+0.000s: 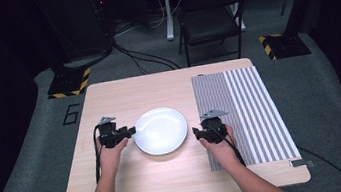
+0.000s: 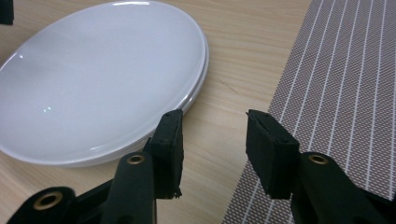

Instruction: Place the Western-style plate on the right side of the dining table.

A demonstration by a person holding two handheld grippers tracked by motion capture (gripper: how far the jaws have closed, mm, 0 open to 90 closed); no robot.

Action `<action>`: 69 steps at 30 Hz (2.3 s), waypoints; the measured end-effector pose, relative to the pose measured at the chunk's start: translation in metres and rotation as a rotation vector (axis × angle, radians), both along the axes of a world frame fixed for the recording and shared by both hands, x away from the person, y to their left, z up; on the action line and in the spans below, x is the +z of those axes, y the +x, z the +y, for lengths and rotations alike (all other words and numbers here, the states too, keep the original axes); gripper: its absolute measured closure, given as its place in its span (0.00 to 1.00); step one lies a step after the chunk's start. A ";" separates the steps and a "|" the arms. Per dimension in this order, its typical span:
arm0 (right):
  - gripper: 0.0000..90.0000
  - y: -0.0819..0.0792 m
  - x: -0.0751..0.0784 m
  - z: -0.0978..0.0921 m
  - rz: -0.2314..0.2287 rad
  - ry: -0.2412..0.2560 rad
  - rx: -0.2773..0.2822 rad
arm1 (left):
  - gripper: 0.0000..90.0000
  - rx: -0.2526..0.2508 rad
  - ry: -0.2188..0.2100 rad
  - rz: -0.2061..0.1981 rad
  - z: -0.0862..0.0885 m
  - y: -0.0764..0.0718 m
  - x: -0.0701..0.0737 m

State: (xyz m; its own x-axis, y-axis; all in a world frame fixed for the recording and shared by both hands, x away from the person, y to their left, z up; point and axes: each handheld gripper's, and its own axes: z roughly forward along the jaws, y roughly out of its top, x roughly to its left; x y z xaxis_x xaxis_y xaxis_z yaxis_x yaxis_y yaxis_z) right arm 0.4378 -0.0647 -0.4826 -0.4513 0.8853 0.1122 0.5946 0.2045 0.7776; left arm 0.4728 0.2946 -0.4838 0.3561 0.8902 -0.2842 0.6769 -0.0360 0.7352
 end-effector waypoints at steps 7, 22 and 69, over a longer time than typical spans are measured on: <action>0.63 0.005 -0.004 0.007 0.005 -0.003 -0.002 | 0.64 -0.019 -0.039 0.047 -0.003 0.005 -0.008; 0.63 0.012 -0.005 0.007 0.047 0.068 -0.027 | 0.64 -0.039 -0.115 0.081 -0.003 0.004 -0.012; 0.60 0.035 -0.019 0.040 0.121 0.110 -0.062 | 0.62 -0.054 -0.110 0.066 -0.013 0.001 -0.017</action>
State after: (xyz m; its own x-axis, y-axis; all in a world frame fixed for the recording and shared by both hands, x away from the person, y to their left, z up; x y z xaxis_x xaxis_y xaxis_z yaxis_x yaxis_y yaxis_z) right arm 0.4724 -0.0252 -0.5014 -0.3736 0.8903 0.2605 0.6940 0.0820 0.7153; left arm 0.4735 0.2813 -0.5007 0.3799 0.8324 -0.4034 0.7230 0.0048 0.6908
